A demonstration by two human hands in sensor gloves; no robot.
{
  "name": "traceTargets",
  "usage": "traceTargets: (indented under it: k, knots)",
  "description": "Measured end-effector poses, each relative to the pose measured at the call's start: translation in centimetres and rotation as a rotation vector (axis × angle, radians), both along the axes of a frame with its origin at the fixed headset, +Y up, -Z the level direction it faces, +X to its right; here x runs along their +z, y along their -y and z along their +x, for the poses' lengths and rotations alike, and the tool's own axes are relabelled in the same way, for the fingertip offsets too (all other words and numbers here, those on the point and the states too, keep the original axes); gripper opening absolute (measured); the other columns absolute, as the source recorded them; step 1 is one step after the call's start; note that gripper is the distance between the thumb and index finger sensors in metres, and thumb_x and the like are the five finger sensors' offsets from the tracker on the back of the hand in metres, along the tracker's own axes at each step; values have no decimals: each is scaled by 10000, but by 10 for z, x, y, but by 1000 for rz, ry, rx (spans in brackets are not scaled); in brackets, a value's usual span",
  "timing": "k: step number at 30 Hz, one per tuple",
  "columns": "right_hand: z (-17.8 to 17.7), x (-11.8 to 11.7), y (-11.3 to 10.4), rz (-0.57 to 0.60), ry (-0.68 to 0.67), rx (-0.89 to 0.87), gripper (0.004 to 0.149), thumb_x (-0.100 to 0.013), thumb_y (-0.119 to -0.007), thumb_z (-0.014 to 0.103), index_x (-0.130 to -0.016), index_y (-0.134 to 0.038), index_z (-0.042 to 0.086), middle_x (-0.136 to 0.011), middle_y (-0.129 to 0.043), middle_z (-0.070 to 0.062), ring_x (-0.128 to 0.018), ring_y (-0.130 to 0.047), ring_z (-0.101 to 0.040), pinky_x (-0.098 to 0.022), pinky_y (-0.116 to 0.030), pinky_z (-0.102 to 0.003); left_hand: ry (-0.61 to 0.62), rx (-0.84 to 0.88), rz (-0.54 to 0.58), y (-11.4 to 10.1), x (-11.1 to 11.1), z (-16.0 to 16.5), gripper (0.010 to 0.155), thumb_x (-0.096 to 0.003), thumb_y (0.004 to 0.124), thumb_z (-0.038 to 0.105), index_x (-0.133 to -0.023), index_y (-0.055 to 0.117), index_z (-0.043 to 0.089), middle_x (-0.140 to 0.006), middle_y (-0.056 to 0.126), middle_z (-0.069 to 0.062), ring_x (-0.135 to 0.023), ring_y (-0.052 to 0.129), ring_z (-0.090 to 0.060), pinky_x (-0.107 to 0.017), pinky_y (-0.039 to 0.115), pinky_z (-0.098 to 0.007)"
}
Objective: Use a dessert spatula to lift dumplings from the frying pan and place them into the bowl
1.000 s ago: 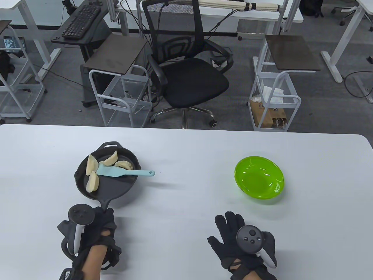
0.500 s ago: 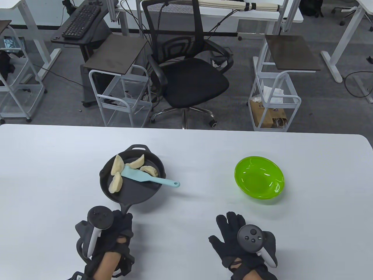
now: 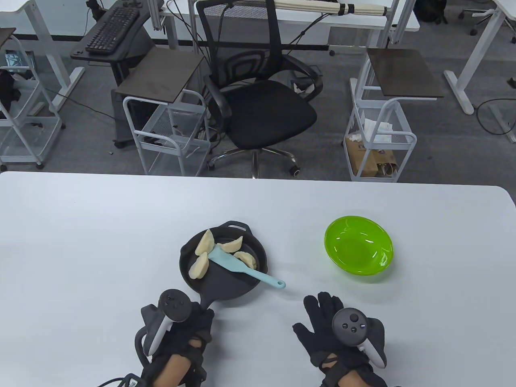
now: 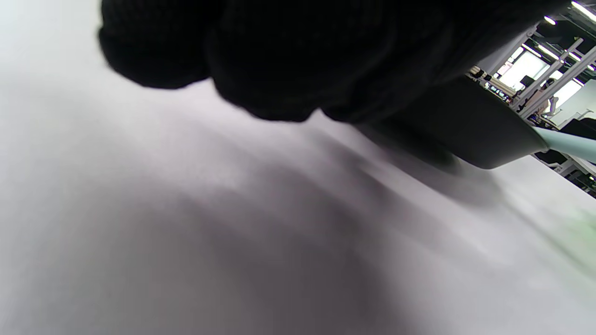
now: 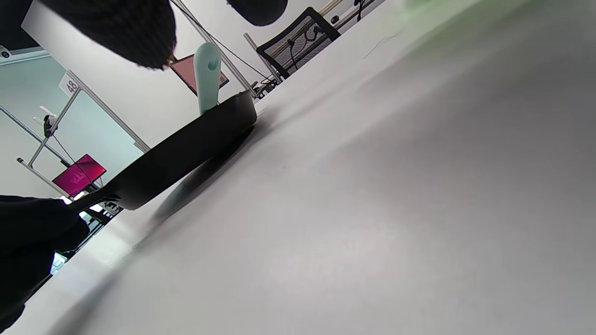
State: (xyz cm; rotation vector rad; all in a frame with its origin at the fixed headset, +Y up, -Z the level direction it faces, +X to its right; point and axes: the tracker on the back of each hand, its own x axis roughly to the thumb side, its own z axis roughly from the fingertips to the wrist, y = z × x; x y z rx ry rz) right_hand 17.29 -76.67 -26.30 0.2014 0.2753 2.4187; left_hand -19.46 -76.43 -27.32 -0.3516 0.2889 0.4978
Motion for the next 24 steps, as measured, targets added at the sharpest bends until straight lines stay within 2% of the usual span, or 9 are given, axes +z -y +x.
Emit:
traceTargets:
  k: [6, 11, 17, 20, 22, 23, 24]
  knots:
    - [0, -1, 1, -1, -7, -3, 743, -568, -706, 532, -1115, -347, 181, -1142, -130, -211, -1010, -55, -558, -720, -122, -701, 108, 60, -87, 8, 2, 14, 566, -513, 741, 632, -919, 743, 238, -467, 1041, 120, -288, 1026, -114, -397, 861, -424]
    - [-1, -1, 2, -9, -12, 0, 747, -568, -705, 534, -1115, -339, 182, -1143, -131, -208, -1012, -63, -558, -721, -123, -702, 227, 84, -129, 13, 2, 31, 611, -505, 775, 648, -940, 719, 221, -493, 1042, 110, -311, 1030, -122, -413, 857, -431]
    - [4, -4, 1, 14, 32, 8, 771, -571, -705, 538, -1108, -308, 153, -1148, -140, -200, -1025, -79, -554, -729, -138, -703, 292, 119, -191, 21, 4, 45, 624, -499, 800, 647, -942, 705, 217, -523, 1048, 99, -336, 1046, -138, -419, 858, -437]
    - [9, -5, -5, 114, 145, 85, 722, -562, -709, 559, -1071, -445, 120, -1138, -357, -219, -1022, -307, -574, -735, -255, -708, 312, 130, -209, 23, 6, 49, 615, -500, 797, 650, -932, 715, 220, -526, 1054, 90, -340, 1049, -144, -422, 856, -441]
    - [16, -7, -10, 179, 248, 133, 722, -553, -713, 583, -1046, -471, 114, -1112, -438, -227, -1003, -412, -568, -734, -313, -708, 340, 129, -232, 25, 7, 52, 606, -503, 798, 648, -931, 717, 227, -533, 1055, 84, -350, 1051, -150, -430, 852, -445]
    - [18, -8, -10, 171, 257, 135, 739, -552, -713, 591, -1053, -449, 115, -1114, -429, -230, -1002, -419, -567, -734, -321, -708, 351, 133, -234, 25, 7, 54, 605, -502, 797, 650, -930, 719, 230, -535, 1054, 85, -354, 1050, -152, -433, 851, -447]
    - [19, -10, -9, 149, 258, 131, 791, -557, -713, 595, -1081, -353, 125, -1128, -382, -229, -1009, -397, -574, -734, -317, -712, 358, 137, -237, 25, 7, 55, 602, -501, 799, 651, -929, 723, 234, -535, 1056, 81, -354, 1051, -154, -433, 850, -449]
